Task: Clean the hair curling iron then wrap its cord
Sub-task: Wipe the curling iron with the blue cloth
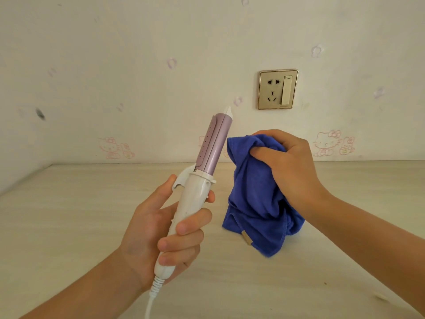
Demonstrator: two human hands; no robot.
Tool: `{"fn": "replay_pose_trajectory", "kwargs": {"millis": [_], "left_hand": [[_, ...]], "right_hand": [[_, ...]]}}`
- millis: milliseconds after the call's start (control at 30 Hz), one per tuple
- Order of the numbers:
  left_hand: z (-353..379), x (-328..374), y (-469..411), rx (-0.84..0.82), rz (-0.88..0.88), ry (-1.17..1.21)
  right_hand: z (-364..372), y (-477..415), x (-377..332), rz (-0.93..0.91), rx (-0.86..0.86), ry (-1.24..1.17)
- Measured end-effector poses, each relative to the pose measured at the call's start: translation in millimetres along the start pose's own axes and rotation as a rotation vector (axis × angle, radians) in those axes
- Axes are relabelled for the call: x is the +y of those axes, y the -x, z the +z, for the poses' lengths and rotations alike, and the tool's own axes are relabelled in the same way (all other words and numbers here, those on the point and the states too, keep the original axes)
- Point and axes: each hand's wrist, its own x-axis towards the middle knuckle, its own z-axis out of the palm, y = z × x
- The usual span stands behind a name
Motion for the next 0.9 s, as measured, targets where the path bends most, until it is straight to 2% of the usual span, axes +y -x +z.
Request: {"fn": "replay_pose_trajectory", "kwargs": {"millis": [200,433,600,767,900], "left_hand": [[5,-5,-1,-0.082,-0.019,-0.017],[-4,-1,1,0.043,0.041,-0.019],[-8,-1,-2,0.255,0.084,-0.214],[-12,-8,-2,0.383,0.065,-0.455],[-15,-16,-5,0.512,0.206,-0.75]], "right_hand": [[-1,-1,0,-0.004,-0.007,0.01],[-2,-3,-2,-0.002,0.01,-0.004],[-4,-7,-4,0.018,0.055,-0.023],[-14,-18,-16,-0.01,0.16,-0.046],[-16,-18,-23,-0.055,0.205,-0.104]]}}
